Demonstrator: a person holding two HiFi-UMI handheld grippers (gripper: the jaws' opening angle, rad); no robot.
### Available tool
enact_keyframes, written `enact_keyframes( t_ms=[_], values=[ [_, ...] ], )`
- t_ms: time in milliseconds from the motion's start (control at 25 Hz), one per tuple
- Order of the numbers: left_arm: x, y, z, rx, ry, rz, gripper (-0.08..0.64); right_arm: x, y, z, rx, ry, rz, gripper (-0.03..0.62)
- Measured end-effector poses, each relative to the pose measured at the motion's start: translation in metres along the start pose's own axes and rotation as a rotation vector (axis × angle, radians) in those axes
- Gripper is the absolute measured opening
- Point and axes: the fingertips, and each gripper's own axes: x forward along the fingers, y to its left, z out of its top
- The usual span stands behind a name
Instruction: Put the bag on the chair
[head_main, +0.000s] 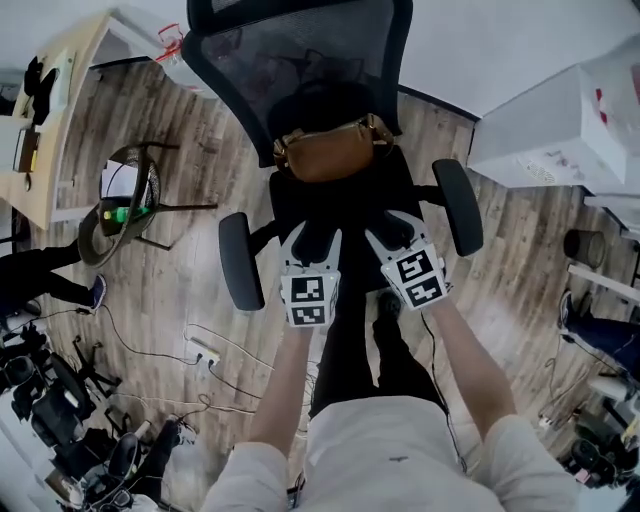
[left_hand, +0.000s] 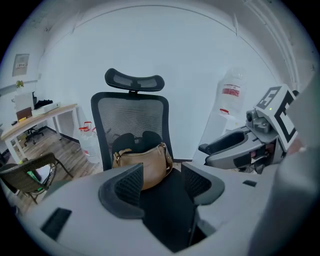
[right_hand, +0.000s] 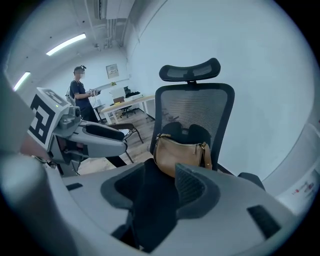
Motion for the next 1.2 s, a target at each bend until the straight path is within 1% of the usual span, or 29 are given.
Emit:
enact_keyframes(
  t_ms=[320, 440, 560, 800, 1000, 1200],
  values=[
    [-0.057, -0.054, 0.000, -0.012, -0.021, -0.002, 0.233, -0.064, 0.032, -0.012, -0.028, -0.031, 0.032, 0.184],
    [-0.081, -0.072, 0.002, -0.012, -0.034, 0.009, 0.232, -0.087, 0.044, -0.015, -0.044, -0.046, 0.041, 0.181],
    [-0.105, -0.091, 0.005, -0.028, -0.054, 0.021, 0.230, -0.112, 0.053, -0.019, -0.054, -0.069, 0.051, 0.179],
    [-0.140, -0.122, 0.000, -0.027, -0.077, 0.046, 0.216, -0.152, 0.061, -0.029, -0.067, -0.105, 0.059, 0.164],
    [-0.172, -0.153, -0.003, -0.034, -0.080, 0.044, 0.206, -0.187, 0.070, -0.040, -0.062, -0.123, 0.069, 0.155],
    [-0.192, -0.178, -0.001, -0.044, -0.106, 0.038, 0.188, -0.216, 0.076, -0.044, -0.076, -0.144, 0.080, 0.138]
  ],
)
